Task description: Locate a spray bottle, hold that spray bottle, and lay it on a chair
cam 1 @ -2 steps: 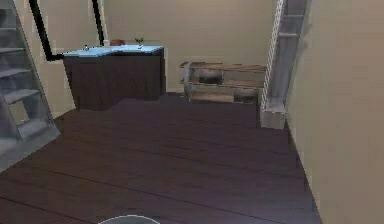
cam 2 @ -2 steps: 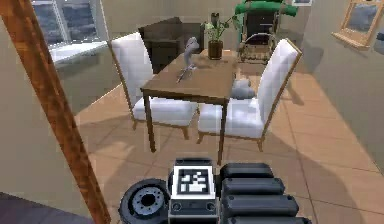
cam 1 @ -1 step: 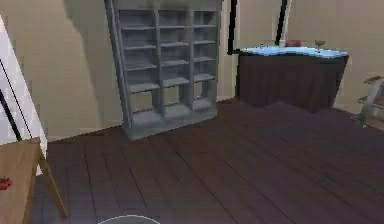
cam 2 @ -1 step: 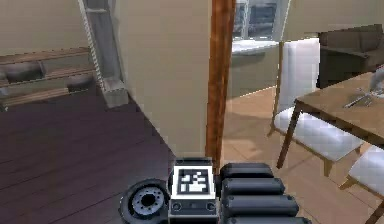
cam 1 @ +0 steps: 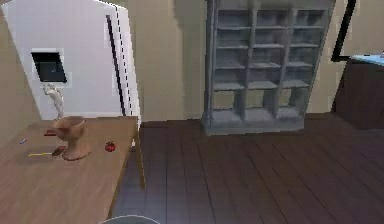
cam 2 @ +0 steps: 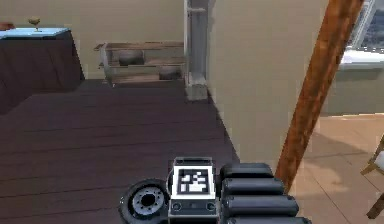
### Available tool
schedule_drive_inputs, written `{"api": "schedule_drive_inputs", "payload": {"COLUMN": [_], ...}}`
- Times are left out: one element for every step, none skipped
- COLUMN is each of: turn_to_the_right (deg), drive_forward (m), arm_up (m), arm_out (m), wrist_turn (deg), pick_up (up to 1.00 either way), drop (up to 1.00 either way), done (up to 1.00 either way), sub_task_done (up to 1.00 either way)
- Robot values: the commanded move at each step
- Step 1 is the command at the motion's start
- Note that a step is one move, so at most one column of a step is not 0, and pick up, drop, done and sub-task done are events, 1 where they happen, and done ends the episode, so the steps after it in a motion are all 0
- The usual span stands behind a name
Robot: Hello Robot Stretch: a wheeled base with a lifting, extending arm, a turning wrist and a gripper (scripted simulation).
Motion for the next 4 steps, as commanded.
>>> {"api": "schedule_drive_inputs", "payload": {"turn_to_the_right": [0.0,-3.0,0.0,-45.0], "drive_forward": [1.0,0.0,0.7,0.0], "arm_up": [0.0,0.0,0.0,0.0], "arm_out": [0.0,0.0,0.0,0.0], "wrist_turn": [0.0,0.0,0.0,0.0], "pick_up": [0.0,0.0,0.0,0.0], "drop": [0.0,0.0,0.0,0.0], "done": [0.0,0.0,0.0,0.0], "sub_task_done": [0.0,0.0,0.0,0.0]}}
